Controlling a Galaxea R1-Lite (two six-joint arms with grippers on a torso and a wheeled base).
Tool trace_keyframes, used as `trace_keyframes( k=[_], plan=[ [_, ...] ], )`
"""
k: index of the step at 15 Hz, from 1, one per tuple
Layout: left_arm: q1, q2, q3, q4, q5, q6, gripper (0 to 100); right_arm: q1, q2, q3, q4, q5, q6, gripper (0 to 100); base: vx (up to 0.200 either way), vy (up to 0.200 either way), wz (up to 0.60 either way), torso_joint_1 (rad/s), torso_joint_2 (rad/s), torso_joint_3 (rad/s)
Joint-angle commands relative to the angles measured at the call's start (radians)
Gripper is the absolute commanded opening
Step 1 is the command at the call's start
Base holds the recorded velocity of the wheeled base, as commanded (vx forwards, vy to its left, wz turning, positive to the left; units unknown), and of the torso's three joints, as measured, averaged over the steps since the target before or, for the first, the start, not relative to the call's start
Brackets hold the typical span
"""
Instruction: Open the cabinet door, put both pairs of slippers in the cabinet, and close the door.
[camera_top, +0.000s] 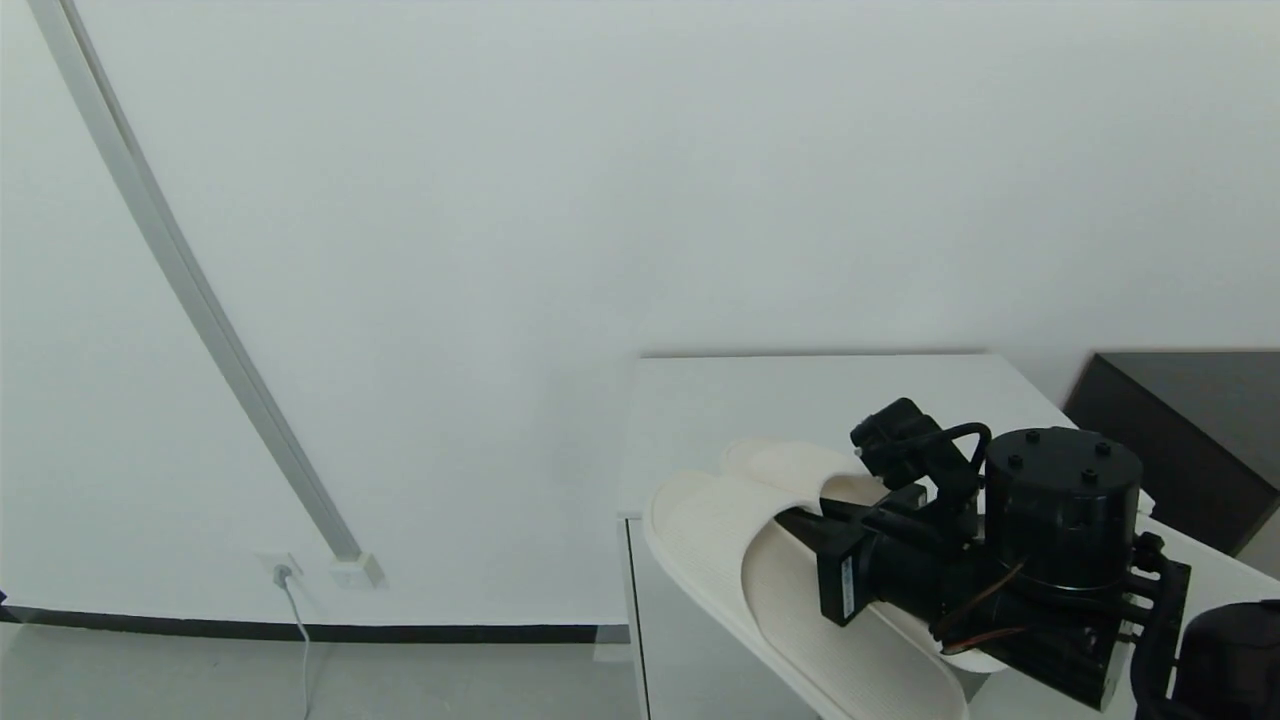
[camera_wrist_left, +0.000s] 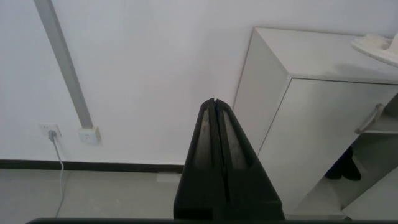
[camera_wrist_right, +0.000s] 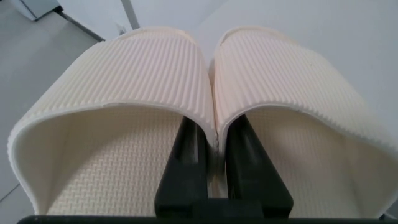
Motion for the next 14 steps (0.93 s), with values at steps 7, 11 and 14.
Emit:
trace_keyframes(
  k=[7, 11, 14],
  plan=[
    [0.000, 0.000, 0.000, 0.000, 0.002, -0.001, 0, -0.002, 0.026, 0.014, -0.001, 0.001, 0.007, 0, -0.143, 0.000, 0.00, 0.002, 0.00, 0.003],
    [0.000, 0.000, 0.000, -0.001, 0.001, -0.001, 0, -0.005, 0.027, 0.013, -0.001, 0.001, 0.009, 0, 0.000, 0.000, 0.00, 0.000, 0.00, 0.000],
    [0.000, 0.000, 0.000, -0.001, 0.001, -0.001, 0, -0.005, 0.032, 0.013, -0.001, 0.001, 0.007, 0, 0.000, 0.000, 0.00, 0.000, 0.00, 0.000]
  ],
)
